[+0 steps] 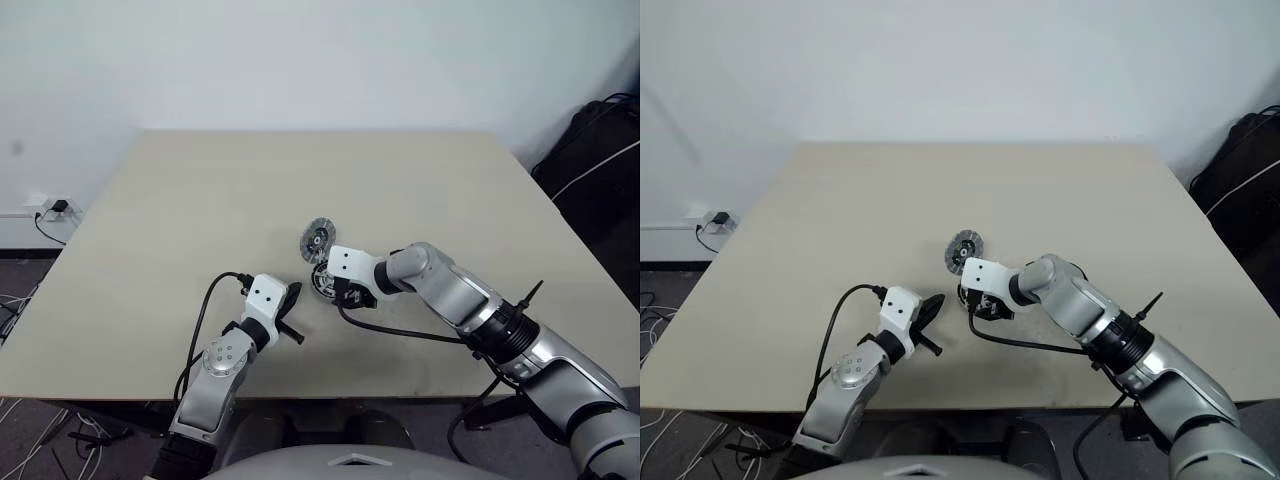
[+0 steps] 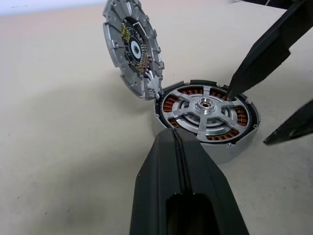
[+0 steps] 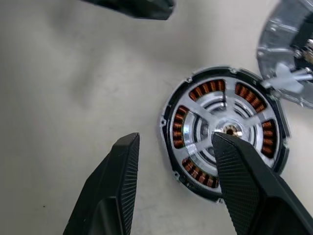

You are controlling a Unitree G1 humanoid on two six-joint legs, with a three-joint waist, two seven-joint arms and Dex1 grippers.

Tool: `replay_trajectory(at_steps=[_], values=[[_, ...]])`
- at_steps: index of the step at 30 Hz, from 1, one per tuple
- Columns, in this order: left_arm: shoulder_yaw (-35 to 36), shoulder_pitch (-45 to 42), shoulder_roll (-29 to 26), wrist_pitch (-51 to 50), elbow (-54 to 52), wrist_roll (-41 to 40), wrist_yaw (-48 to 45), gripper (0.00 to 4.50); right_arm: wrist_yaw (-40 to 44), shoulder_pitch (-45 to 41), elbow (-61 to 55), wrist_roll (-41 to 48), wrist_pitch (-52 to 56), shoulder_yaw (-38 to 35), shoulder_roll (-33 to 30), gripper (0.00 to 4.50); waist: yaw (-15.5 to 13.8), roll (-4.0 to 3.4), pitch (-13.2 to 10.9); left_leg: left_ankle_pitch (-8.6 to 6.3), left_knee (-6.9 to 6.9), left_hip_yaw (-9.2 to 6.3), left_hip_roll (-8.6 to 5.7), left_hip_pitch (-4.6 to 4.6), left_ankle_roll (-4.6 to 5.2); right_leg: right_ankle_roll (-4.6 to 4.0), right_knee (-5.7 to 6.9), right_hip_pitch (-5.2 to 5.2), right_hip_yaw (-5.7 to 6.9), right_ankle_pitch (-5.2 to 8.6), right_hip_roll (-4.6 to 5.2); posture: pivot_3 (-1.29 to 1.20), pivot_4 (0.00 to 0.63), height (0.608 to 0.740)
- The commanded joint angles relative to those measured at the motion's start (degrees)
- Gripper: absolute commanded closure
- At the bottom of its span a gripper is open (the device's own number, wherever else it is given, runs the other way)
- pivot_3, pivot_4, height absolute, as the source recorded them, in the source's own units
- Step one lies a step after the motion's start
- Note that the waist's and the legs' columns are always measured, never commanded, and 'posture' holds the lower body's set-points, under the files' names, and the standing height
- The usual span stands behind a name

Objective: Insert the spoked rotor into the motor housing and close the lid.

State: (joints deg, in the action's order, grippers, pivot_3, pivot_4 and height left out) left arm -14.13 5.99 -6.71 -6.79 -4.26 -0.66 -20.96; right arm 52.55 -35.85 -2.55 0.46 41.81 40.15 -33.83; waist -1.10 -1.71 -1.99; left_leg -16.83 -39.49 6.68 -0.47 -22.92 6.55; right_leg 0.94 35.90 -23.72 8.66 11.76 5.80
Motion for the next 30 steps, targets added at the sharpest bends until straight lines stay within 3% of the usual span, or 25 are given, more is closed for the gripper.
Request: replay_trajectory(at_steps=[1,17,20,26,30], values=[[0.2,0.0,0.4,1.5,-0.5,-0.5,0.5,4.50,1.9,-1.9,1.3,-2.1,-2.3,0.0,0.8,2.00,0.0,0.01,0.0,0.00,-0.01,0.00,0.00,0.00,0.00,0.00,0.00,0.01,0.00,0.00,0.00,0.00,0.000,0.740],[0.3,0.5,0.6,1.7,-0.9,-0.5,1.7,4.50,6.7,-2.2,9.3,-8.0,-6.0,1.2,3.9,2.00,0.0,0.01,0.0,0.03,-0.05,0.01,-0.01,0.01,-0.06,0.00,0.03,0.03,0.00,-0.01,0.01,0.00,0.000,0.740],[0.3,0.5,0.7,1.8,-0.8,-0.5,1.9,4.50,6.4,-1.9,10.3,-9.4,-6.9,1.2,4.0,2.63,0.0,0.01,0.0,0.04,-0.07,0.01,-0.01,0.02,-0.08,0.00,0.03,0.05,0.00,-0.01,0.02,0.00,0.000,0.740],[0.1,0.4,0.8,2.1,-0.6,-0.6,2.1,4.50,4.7,-1.0,10.7,-10.9,-7.9,-0.3,4.5,4.48,0.1,0.07,0.1,0.04,-0.10,0.00,-0.02,0.03,-0.09,0.00,0.04,0.07,0.00,-0.02,0.02,0.00,0.000,0.740],[-0.2,0.2,0.9,2.4,-0.1,-0.5,2.2,4.50,4.3,-0.2,9.1,-10.3,-7.2,-1.9,4.5,4.48,0.1,0.07,0.1,0.09,-0.10,0.01,-0.02,0.03,-0.16,-0.01,0.05,0.07,-0.01,-0.03,0.03,0.00,0.000,0.740]])
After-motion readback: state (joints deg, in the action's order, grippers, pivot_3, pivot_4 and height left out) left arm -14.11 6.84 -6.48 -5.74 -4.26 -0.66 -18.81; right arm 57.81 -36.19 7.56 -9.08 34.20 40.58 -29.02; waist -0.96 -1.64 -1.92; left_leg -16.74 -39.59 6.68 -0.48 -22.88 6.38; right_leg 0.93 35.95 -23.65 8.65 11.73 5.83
